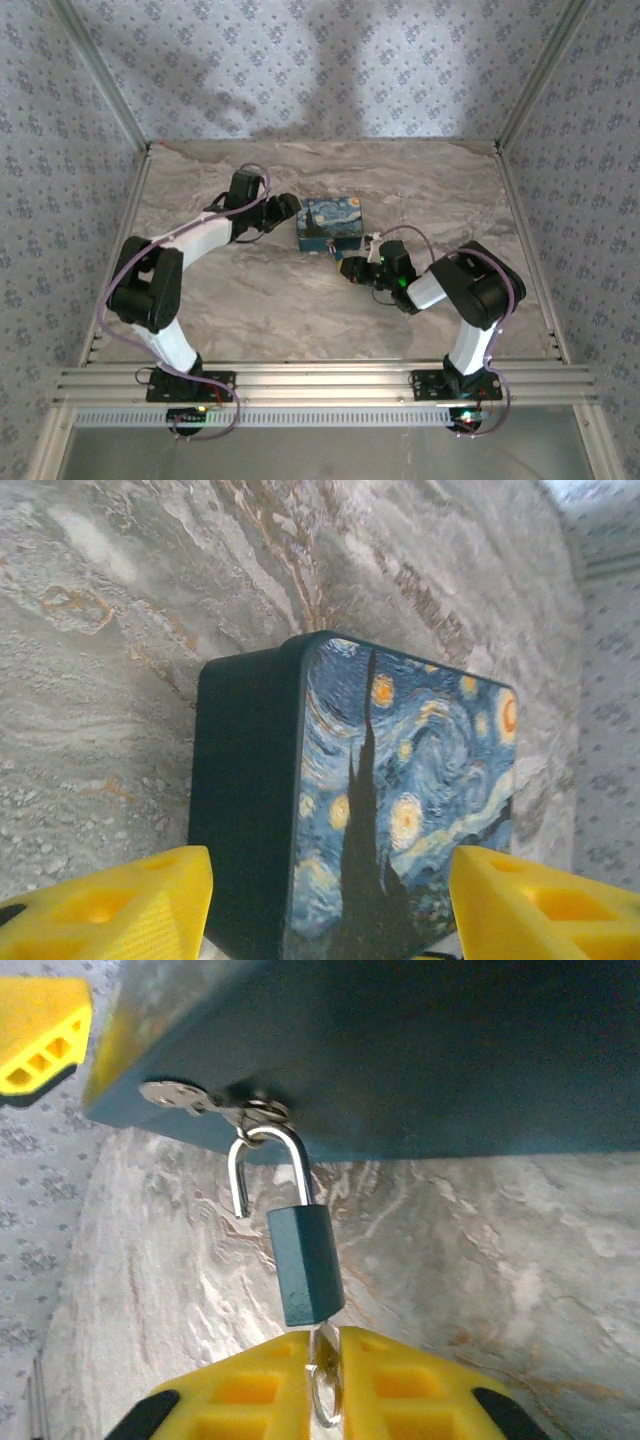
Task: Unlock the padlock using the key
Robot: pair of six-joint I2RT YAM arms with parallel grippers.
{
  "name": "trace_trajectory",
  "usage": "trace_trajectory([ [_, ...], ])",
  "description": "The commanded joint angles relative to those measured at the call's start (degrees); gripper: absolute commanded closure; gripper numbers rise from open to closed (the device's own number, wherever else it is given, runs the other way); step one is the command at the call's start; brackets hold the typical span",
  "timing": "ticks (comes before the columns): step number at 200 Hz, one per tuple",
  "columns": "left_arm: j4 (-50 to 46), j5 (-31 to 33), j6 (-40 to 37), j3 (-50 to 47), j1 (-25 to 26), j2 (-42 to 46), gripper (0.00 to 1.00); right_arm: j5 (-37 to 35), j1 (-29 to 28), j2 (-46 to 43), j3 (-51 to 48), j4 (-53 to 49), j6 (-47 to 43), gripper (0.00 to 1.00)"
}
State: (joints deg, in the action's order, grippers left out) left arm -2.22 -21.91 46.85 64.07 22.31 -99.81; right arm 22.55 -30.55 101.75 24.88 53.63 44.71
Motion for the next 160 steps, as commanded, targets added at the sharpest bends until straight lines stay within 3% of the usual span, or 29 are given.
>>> trace_trajectory([
  [1,-4.34,-1.97,-4.44,3.93,0.55,-2.79,0.36,-1.65,0.58,-2.28,-0.6,-4.36,-0.27,0.77],
  [37,-5.93,-2.21,-5.11,5.8,1.15,-6.06,0.39,-2.01,1.64,-7.27,-1.76,-7.49,-3.28,0.66],
  [65,-5.95,-2.02,-5.14,4.48,1.84,-6.76,0.4,2.9,3.31,-8.05,0.21,-6.62,-3.93,0.56],
  [160,-5.64,0.85,-4.79,-4.76,3.82,-1.08,0.43,11.09,7.92,-0.51,12.39,-9.41,-7.96,0.45],
])
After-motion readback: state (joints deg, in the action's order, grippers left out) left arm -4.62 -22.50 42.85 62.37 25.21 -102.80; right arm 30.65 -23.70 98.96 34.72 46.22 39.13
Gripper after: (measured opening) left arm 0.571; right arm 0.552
